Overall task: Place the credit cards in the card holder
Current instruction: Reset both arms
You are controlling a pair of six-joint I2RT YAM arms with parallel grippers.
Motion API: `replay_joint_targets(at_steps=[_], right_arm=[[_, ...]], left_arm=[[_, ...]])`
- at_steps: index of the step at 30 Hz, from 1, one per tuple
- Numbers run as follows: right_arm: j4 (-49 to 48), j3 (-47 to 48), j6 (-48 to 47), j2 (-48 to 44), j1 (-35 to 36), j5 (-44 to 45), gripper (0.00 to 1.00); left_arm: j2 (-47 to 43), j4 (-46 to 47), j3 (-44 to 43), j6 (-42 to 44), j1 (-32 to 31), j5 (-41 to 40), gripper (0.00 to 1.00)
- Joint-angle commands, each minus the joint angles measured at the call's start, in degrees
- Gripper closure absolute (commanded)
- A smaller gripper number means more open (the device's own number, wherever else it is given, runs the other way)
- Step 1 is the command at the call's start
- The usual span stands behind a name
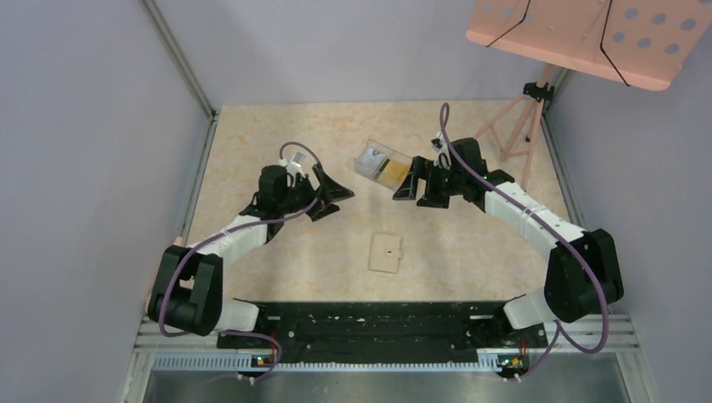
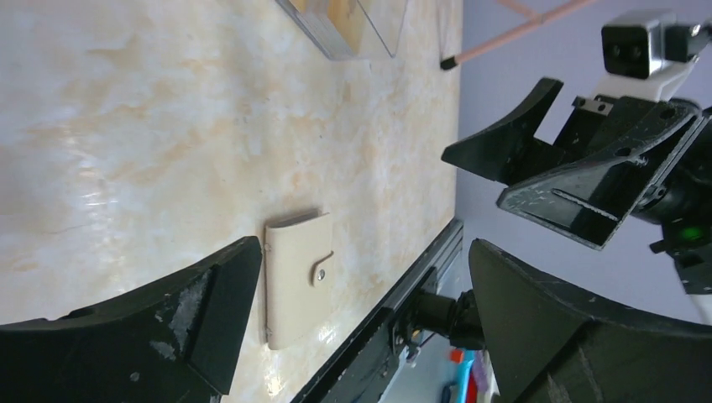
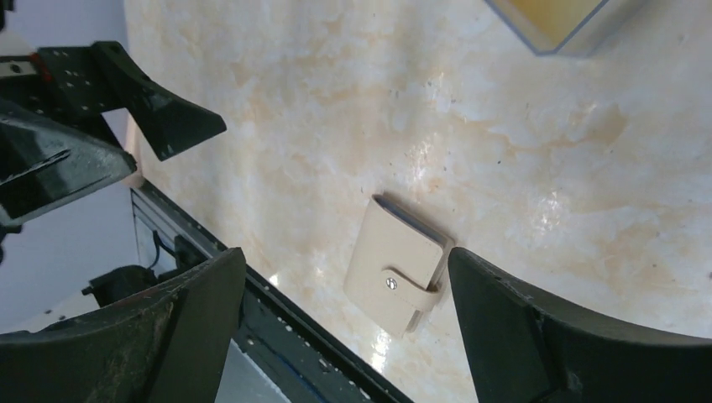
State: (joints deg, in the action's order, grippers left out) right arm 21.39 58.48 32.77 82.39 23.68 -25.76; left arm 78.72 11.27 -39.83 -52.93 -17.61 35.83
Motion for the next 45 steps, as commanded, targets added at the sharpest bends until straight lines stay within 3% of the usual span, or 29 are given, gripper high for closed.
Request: replay_joint_targets(at_steps=[1,9,12,18,22,35,40,45], right_arm=[[-5.01,0.2,1.59,-3.64,-2.33,-3.63,0.08],[-4.64,1.47,1.67,-5.56,-4.69,-1.52,0.06],[-3.84,2.26,0.15,-7.72,-5.05,2.17,0.05],[0.45,2.95,-3.3,-11.84,-6.15,14.2,0.05],[-1.91,-1.07,-5.14,-15.79,-6.19,23.38,0.05],[-22.93,-29.96,-14.22,-37.38,-6.11,54.04,0.09],[-24.34,-36.44,-19.69,-43.4,-6.17,60.09,0.09],[-22.6,-41.49,-19.45,-43.64,-6.1,64.08,0.08]], left_arm=[[-2.72,16.97,4.84,-8.86,6.16,5.39,0.01],[-3.8,17.67,6.38,-8.53,16.58,8.67,0.01],[-4.68,12.9,3.74,-4.59,19.28,8.77,0.01],[-8.1,-8.09,-7.01,10.8,19.96,-2.45,0.01],[-9.88,-13.35,-8.81,18.89,19.93,-11.41,0.01],[-14.21,-3.87,-0.37,36.01,19.93,-29.66,0.01],[-13.93,-1.04,2.01,38.45,19.93,-31.6,0.01],[-12.78,1.15,4.5,40.89,19.9,-33.61,0.01]])
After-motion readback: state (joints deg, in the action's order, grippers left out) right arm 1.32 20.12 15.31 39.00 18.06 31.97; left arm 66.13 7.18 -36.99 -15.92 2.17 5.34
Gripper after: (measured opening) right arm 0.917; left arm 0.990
